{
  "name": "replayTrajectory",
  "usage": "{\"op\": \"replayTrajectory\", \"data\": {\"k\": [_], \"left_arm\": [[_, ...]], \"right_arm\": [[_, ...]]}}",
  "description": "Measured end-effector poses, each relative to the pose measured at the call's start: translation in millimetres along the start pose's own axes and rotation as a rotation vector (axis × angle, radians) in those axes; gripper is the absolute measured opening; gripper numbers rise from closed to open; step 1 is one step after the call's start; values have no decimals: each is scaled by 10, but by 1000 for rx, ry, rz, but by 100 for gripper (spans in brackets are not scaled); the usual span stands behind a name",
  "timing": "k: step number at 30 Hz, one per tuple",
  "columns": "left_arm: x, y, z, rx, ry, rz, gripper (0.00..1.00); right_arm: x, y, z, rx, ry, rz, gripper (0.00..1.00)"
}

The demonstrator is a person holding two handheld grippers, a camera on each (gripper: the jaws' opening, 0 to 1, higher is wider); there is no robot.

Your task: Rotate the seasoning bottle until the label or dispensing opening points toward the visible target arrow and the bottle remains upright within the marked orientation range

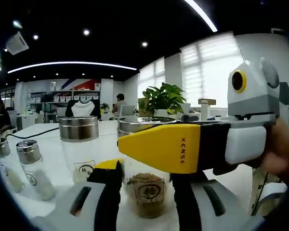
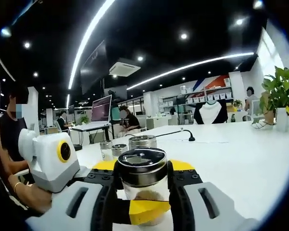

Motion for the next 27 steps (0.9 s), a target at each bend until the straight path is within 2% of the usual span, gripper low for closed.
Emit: {"op": "replayTrajectory", "data": {"k": [10, 21, 27], "left_arm": [[-6, 15, 127, -1, -14, 2, 43], [-22, 82, 407, -12, -45, 14, 43], [-48, 115, 557, -23, -42, -2, 43]], "right_arm": [[-98, 35, -6, 7, -10, -52, 37], [-353, 119, -9, -1, -49, -47, 37], [-492, 164, -20, -14, -76, -38, 37]]}}
Point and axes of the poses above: the point that each gripper's makers call its tool centre point, and the gripper's own axes: z roughly forward along the fingers, x roughly to its left, y roughly out of its top, the point moved 7 cm from there along -z, roughly backward along the fingers, and after that the axes turned 11 degrees about -y, right-handed, at the moved point
